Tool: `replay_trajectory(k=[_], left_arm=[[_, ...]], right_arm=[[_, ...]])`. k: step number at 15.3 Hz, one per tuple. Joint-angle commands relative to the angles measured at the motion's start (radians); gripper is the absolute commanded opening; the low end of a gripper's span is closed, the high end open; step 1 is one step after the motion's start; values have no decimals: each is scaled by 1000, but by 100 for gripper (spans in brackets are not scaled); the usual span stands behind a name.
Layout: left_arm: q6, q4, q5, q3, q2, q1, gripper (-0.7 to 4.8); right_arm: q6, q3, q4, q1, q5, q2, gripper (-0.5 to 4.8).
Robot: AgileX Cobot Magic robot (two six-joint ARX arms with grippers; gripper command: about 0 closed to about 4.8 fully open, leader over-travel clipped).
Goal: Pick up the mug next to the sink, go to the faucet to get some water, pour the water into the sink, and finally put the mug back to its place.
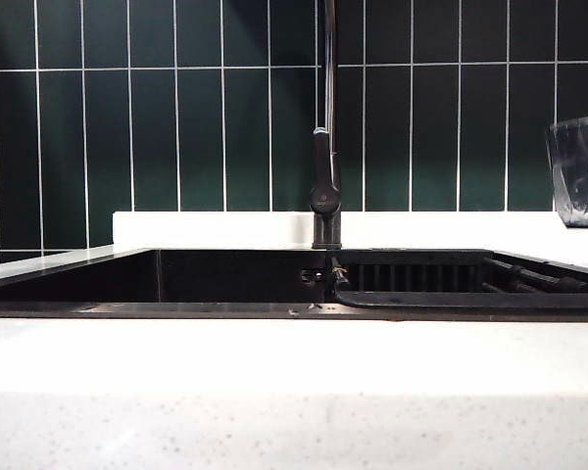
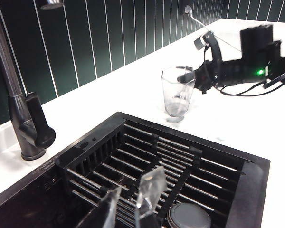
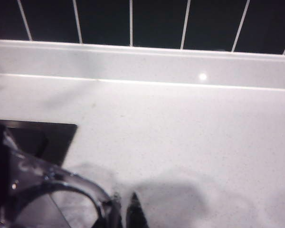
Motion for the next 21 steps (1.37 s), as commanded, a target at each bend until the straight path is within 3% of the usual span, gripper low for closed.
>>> replay_trajectory(k=[1, 15, 21], left_arm=[[1, 16, 2, 1, -2, 0, 65], [0, 16, 5, 1, -2, 0, 65], [1, 27, 5, 1, -2, 0, 65]], right_arm=[[11, 3, 76, 0, 34, 27, -2], [103, 4, 217, -29, -30, 167, -2], [135, 4, 229, -112, -180, 176, -2]])
